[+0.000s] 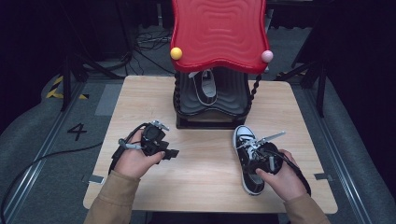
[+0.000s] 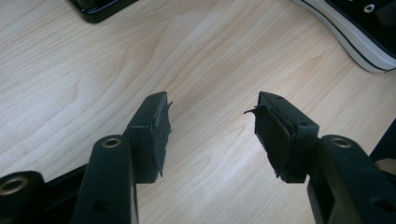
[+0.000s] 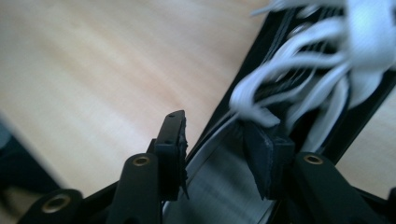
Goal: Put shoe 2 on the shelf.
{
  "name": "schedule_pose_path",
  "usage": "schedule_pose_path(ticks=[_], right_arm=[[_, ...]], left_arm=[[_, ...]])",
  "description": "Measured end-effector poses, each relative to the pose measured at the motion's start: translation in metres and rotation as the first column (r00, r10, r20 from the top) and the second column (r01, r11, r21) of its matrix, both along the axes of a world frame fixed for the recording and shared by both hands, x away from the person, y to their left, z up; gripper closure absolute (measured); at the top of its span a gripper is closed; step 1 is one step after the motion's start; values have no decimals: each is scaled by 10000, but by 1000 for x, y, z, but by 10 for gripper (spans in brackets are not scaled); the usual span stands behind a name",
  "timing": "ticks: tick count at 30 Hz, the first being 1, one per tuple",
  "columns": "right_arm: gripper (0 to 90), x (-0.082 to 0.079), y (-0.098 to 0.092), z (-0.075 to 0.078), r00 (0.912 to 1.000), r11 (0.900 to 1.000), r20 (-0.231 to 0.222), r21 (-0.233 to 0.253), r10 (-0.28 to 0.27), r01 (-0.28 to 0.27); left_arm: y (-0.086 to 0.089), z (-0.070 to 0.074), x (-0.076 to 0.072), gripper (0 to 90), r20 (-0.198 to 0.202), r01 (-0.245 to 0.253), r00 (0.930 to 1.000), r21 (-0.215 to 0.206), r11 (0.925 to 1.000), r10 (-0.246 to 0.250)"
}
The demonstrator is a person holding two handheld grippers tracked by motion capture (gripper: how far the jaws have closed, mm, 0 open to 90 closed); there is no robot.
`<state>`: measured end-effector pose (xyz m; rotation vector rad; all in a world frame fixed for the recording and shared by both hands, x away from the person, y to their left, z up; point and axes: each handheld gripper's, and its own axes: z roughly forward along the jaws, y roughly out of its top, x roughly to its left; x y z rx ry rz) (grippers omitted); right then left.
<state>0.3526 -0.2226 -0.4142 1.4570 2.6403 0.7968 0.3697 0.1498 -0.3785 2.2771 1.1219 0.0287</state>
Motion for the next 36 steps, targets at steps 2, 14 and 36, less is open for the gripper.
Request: schedule_pose_path(ticks=[2,14,36], right_arm=[[658,4,5,-2,9997,9997,138,-128,-220,222],[787,29,24,-12,9994,9960,-112,-840,-323,313],[876,31,21,-7,9941,9913,-158,-783,-1070,1054]], left_arm=[[4,-2,-3,454,-66,-122,9999,40,9999,122],[39,-8,-23,444,-180,-1065,9941,156,9942,1068],[50,-13,-23,441,-343,-1249,9916,78,9921,1251]])
